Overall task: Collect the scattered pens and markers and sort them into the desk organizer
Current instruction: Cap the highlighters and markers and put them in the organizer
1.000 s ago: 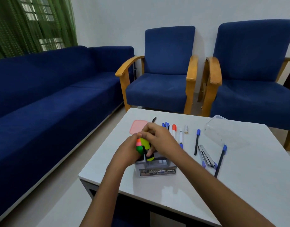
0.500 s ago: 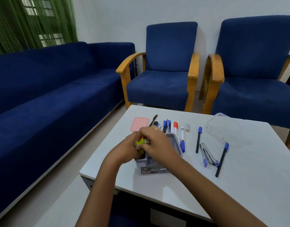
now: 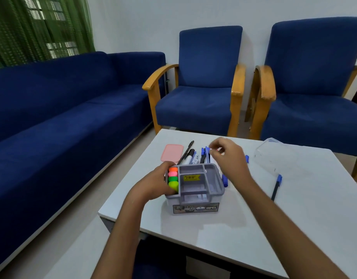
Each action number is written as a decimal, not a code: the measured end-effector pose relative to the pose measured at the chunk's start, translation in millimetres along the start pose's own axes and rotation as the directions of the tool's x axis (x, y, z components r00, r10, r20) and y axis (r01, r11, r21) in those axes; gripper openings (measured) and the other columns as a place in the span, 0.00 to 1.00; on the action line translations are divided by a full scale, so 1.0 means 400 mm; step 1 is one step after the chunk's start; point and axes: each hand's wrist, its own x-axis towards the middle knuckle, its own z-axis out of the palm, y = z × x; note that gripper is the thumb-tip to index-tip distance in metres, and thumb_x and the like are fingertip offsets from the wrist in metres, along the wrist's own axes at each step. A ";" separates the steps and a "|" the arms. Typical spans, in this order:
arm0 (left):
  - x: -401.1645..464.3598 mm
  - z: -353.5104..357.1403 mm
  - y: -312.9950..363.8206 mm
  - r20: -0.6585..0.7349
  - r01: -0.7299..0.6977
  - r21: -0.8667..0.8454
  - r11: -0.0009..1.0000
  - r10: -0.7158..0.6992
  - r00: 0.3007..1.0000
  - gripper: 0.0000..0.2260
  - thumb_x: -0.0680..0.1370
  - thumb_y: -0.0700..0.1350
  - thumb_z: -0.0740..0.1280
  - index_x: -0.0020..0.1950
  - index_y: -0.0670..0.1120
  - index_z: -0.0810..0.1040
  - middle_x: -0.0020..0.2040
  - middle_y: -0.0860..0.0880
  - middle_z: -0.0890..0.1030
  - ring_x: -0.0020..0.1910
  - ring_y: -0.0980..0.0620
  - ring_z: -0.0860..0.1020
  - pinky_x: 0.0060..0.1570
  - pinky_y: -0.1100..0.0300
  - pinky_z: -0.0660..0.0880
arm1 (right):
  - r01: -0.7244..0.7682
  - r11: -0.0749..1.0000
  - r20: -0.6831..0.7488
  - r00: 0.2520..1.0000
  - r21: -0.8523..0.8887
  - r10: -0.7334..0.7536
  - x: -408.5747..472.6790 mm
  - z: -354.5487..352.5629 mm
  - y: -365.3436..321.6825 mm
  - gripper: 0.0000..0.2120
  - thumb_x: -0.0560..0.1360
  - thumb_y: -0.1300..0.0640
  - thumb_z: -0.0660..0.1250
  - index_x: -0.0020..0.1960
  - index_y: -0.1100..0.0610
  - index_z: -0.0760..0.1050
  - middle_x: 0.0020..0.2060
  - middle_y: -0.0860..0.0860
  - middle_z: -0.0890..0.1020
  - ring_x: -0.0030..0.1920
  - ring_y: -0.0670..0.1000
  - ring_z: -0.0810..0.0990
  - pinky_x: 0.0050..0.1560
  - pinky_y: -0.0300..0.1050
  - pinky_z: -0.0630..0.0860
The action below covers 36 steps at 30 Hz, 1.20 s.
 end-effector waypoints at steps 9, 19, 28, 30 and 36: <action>0.002 0.001 -0.008 -0.005 0.008 -0.037 0.999 -0.008 1.000 0.32 0.72 0.37 0.71 0.71 0.54 0.61 0.58 0.50 0.71 0.56 0.49 0.72 0.53 0.55 0.75 | -0.129 0.842 0.340 0.875 -0.524 0.345 -0.018 0.023 0.156 0.21 0.72 0.55 0.71 0.64 0.55 0.72 0.60 0.56 0.77 0.58 0.57 0.76 0.58 0.47 0.75; 0.004 0.005 -0.012 0.000 0.016 -0.069 0.998 -0.016 1.000 0.32 0.72 0.37 0.71 0.70 0.55 0.61 0.59 0.51 0.71 0.57 0.49 0.72 0.53 0.57 0.74 | -0.238 0.889 0.014 0.964 -0.390 0.264 -0.037 -0.014 0.127 0.11 0.75 0.60 0.67 0.58 0.58 0.74 0.52 0.57 0.79 0.43 0.50 0.72 0.45 0.38 0.68; -0.006 0.003 -0.002 -0.003 0.010 -0.047 0.999 -0.010 1.000 0.31 0.73 0.37 0.70 0.70 0.54 0.61 0.58 0.51 0.71 0.57 0.49 0.72 0.51 0.58 0.74 | 0.081 0.989 -0.018 0.997 0.121 -0.080 -0.047 -0.173 -0.132 0.04 0.73 0.66 0.64 0.43 0.62 0.78 0.38 0.52 0.77 0.39 0.49 0.74 0.40 0.39 0.73; -0.008 0.002 0.000 -0.013 0.002 -0.023 1.000 -0.002 1.000 0.31 0.73 0.37 0.70 0.71 0.53 0.61 0.58 0.49 0.72 0.56 0.47 0.73 0.52 0.56 0.75 | 0.123 0.979 0.152 0.977 0.161 -0.148 -0.073 -0.149 -0.181 0.04 0.72 0.66 0.65 0.41 0.59 0.78 0.38 0.50 0.77 0.39 0.47 0.74 0.39 0.38 0.72; -0.018 0.001 0.013 -0.024 -0.033 0.056 0.998 0.034 0.999 0.32 0.73 0.39 0.71 0.73 0.51 0.60 0.64 0.46 0.73 0.57 0.49 0.73 0.57 0.56 0.73 | 0.275 0.957 0.249 0.937 -0.094 -0.245 -0.103 -0.044 -0.217 0.02 0.74 0.59 0.64 0.43 0.56 0.74 0.41 0.51 0.73 0.41 0.47 0.71 0.37 0.34 0.65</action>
